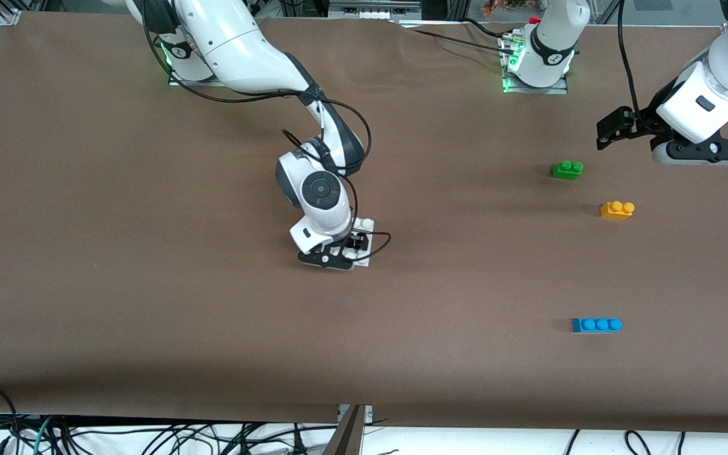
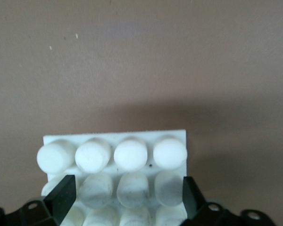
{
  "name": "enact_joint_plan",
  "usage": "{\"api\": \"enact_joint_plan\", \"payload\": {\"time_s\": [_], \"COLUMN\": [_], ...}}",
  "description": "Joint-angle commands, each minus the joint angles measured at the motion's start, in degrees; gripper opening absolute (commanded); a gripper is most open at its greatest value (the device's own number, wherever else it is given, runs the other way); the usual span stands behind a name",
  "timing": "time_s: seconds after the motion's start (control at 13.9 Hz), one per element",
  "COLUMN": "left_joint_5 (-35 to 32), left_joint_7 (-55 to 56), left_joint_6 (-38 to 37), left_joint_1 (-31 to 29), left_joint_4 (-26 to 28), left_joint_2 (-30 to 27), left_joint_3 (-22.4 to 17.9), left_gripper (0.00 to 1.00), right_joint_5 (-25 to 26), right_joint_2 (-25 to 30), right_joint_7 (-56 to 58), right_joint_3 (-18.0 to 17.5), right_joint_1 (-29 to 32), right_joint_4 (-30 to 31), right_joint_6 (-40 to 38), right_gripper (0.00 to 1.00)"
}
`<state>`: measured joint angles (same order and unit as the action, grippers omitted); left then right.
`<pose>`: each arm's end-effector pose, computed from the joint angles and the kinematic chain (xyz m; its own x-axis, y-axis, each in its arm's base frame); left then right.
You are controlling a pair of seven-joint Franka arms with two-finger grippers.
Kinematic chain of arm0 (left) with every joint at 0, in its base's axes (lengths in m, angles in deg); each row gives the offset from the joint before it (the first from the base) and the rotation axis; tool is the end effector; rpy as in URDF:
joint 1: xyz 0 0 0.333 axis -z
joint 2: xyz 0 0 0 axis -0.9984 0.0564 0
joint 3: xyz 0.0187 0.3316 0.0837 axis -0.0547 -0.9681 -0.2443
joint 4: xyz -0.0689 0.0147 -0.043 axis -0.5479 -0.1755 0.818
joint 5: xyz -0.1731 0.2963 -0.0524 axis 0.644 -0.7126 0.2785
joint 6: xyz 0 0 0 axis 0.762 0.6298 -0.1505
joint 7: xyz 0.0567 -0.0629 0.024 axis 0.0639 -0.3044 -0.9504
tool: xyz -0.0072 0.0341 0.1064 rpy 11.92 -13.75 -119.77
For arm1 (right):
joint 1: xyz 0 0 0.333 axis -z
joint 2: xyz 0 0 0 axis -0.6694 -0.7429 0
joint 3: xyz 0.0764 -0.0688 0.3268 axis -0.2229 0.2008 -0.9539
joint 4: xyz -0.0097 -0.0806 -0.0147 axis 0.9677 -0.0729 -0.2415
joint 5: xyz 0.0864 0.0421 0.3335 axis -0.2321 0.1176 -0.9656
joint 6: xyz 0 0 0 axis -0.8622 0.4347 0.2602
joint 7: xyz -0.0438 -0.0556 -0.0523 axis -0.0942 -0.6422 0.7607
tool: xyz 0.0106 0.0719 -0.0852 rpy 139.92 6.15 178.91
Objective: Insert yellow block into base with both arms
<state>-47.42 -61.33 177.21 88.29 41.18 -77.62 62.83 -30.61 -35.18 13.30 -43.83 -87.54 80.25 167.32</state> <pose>0.4856 -0.0629 0.6191 0.9942 0.0160 -0.1065 0.0179 -0.9997 0.0170 0.5689 0.4579 0.2284 0.9860 -0.1633 0.0349 -0.1628 -0.9865 -0.0163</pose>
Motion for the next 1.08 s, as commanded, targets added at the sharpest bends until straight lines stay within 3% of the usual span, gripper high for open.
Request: {"api": "enact_joint_plan", "payload": {"time_s": [0.0, 0.36, 1.01], "left_joint_5": [-1.0, -1.0, -0.9], "left_joint_7": [-0.1, -0.1, -0.1], "left_joint_6": [-1.2, -1.1, -1.0], "left_joint_1": [-0.1, -0.1, -0.1], "left_joint_4": [-1.6, -1.6, -1.6], "left_joint_2": [0.6, 0.7, 1.1], "left_joint_3": [0.2, 0.2, 0.2], "left_gripper": [1.0, 1.0, 1.0], "right_joint_5": [-0.5, -0.7, -0.5], "right_joint_2": [-2.1, -4.0, -1.5], "right_joint_7": [-1.0, -1.1, 0.1], "right_joint_3": [-0.1, -0.1, 0.3], "right_joint_1": [-0.6, -1.9, -1.8], "right_joint_4": [-0.6, -0.7, -1.0], "right_joint_6": [0.0, 3.5, 2.2], "right_gripper": [1.0, 1.0, 1.0]}}
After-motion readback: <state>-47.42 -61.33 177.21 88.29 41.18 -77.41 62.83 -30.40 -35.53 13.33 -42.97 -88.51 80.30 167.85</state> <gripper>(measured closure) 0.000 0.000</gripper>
